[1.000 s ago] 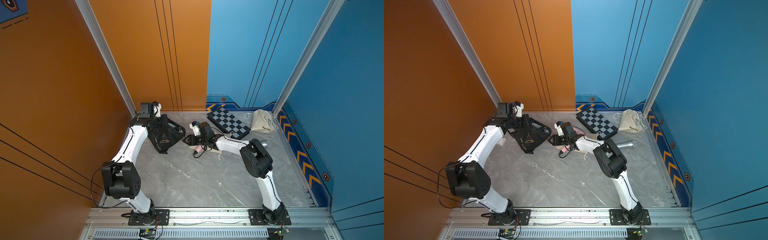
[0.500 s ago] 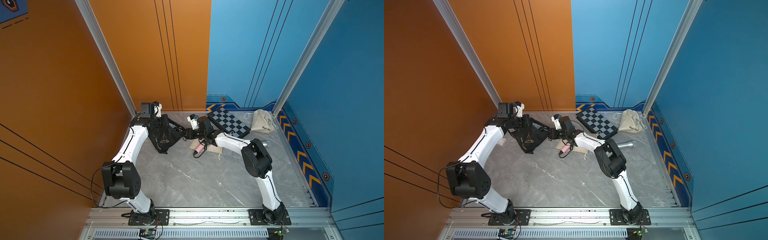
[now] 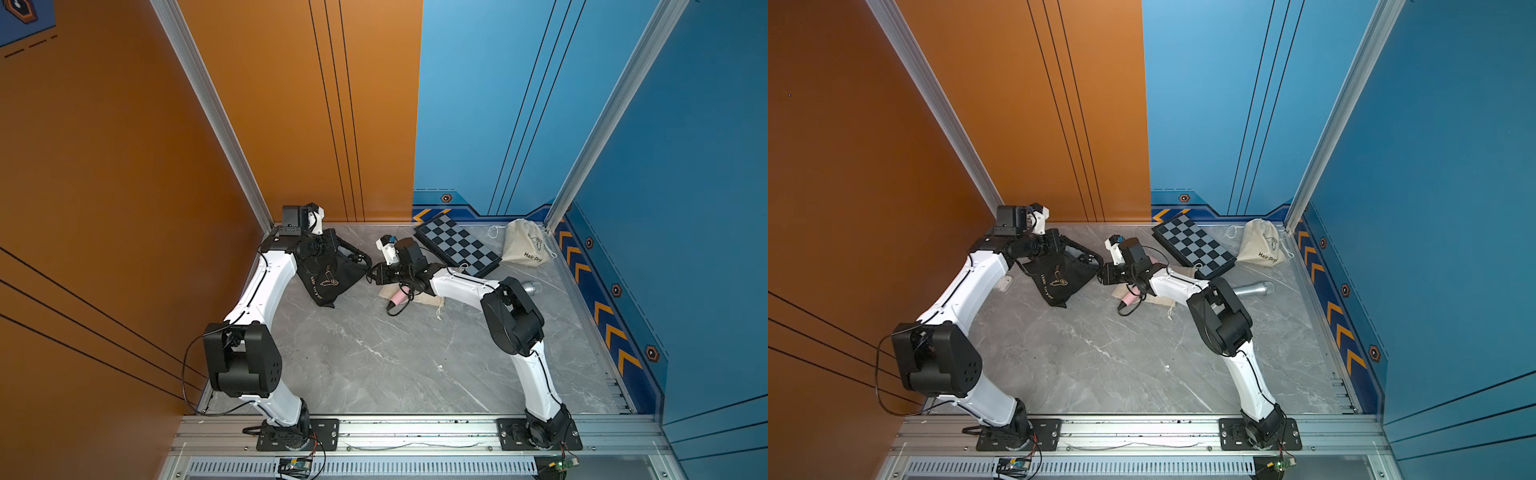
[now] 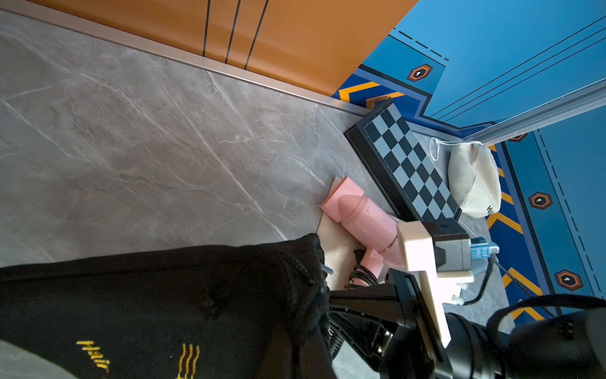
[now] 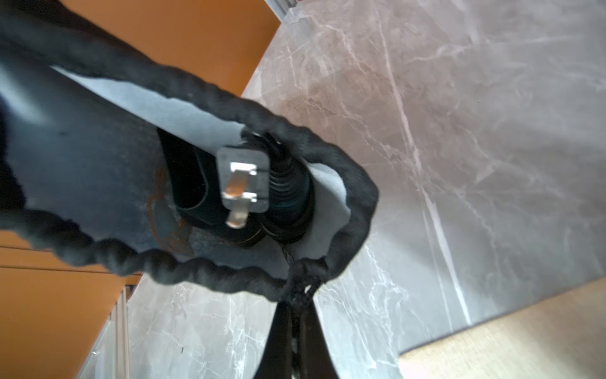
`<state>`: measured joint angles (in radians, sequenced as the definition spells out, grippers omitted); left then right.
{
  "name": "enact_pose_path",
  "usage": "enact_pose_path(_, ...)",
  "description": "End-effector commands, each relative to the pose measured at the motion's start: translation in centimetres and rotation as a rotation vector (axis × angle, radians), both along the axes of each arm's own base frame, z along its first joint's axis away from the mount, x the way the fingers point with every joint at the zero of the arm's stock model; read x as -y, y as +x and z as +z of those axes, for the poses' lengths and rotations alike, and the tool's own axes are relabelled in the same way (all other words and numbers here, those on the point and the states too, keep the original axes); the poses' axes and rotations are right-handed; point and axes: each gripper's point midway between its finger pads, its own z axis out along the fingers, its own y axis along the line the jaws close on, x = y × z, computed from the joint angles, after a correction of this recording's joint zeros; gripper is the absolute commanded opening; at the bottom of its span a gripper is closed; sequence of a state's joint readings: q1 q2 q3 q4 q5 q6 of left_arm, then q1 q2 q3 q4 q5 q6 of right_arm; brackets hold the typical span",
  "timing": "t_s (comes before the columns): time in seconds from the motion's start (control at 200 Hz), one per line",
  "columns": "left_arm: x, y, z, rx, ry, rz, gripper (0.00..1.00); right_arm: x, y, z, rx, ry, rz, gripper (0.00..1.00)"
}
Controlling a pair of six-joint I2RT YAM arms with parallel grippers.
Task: Pack away hair dryers
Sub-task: Pull the drawstrings on both sides of the drawstring bag.
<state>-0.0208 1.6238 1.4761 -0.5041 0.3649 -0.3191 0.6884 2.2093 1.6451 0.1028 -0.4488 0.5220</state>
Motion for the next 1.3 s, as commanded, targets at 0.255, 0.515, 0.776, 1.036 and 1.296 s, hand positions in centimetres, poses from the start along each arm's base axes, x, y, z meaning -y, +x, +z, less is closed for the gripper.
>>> enact_pose_path(0.255, -0.9, 0.9, 0.9, 0.022, 0.01, 0.018, 0.0, 5.2, -2.8, 5.4, 0.105, -0.11, -0.024, 0.0)
enact_pose_path(0.515, -2.2, 1.4, 0.2, 0.002, 0.01, 0.06, 0.0, 8.8, -4.9, 5.7, 0.118, -0.185, -0.036, 0.0)
enact_pose_path(0.776, 0.2, 2.3, -2.5, -0.064, -0.017, 0.014, 0.0, 9.1, -5.3, 6.5, 0.127, -0.186, -0.016, 0.0)
enact_pose_path(1.036, 0.4, 2.7, -1.9, -0.058, -0.039, 0.013, 0.0, 9.8, -4.6, 6.5, 0.169, -0.23, -0.013, 0.0)
enact_pose_path(1.296, 0.1, 3.7, 3.6, 0.058, -0.077, 0.016, 0.0, 10.0, 2.1, 11.9, 0.317, -0.225, -0.091, 0.0)
